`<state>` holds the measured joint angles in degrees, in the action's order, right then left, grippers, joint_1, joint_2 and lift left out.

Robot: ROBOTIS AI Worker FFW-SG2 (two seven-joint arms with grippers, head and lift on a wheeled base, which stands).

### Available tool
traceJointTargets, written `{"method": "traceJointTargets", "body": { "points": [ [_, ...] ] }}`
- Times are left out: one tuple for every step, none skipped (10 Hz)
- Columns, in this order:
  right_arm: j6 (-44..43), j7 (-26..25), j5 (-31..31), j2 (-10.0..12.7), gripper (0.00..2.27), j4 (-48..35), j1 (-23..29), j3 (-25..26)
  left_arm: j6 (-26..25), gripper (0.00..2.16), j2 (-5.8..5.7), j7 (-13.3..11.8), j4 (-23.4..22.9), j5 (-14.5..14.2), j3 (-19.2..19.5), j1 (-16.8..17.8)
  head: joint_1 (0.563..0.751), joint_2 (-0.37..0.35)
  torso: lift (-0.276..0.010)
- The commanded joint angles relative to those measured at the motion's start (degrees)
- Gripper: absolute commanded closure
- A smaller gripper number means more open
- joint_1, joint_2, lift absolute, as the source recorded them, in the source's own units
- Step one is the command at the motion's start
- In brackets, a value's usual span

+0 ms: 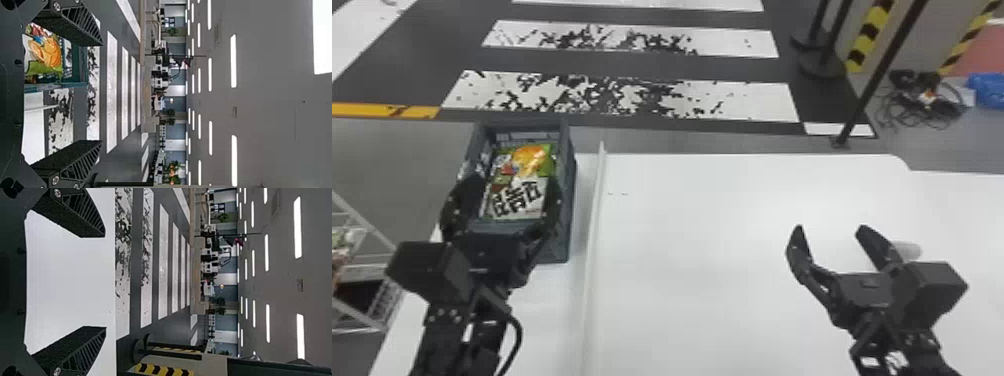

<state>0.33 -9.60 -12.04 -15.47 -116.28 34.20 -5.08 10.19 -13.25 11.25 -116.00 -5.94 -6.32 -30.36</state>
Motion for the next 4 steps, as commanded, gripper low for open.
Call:
{"method": "traceJointTargets", "body": {
  "points": [
    [-0.19,-0.07,-0.18,-0.18,0.08,-0.09,0.34,0.07,-1.01,0.11,-0.02,0.00,-0.20,-0.30,0.25,0.04,0.695,-0.016,-0.029],
    [-0.19,-0.07,-0.44,-0.26,0.08,-0.18,0.43,0.16,-1.01,0.11,-0.02,0.00,-0.28,-1.09,0.69,-0.05,0.695,-0.015,-0.029],
    [-0.19,-0.07,-0.71,-0.26,0.08,-0.18,0.52,0.16,-1.36,0.11,-0.02,0.00,-0.64,-1.45,0.95,-0.14,0.695,-0.012,-0.029],
    [-0.19,-0.07,-0.71,-0.26,0.08,-0.26,0.69,0.07,-1.71,0.11,-0.02,0.00,-1.07,-1.71,1.22,-0.23,0.695,-0.007,-0.029]
  ]
}}
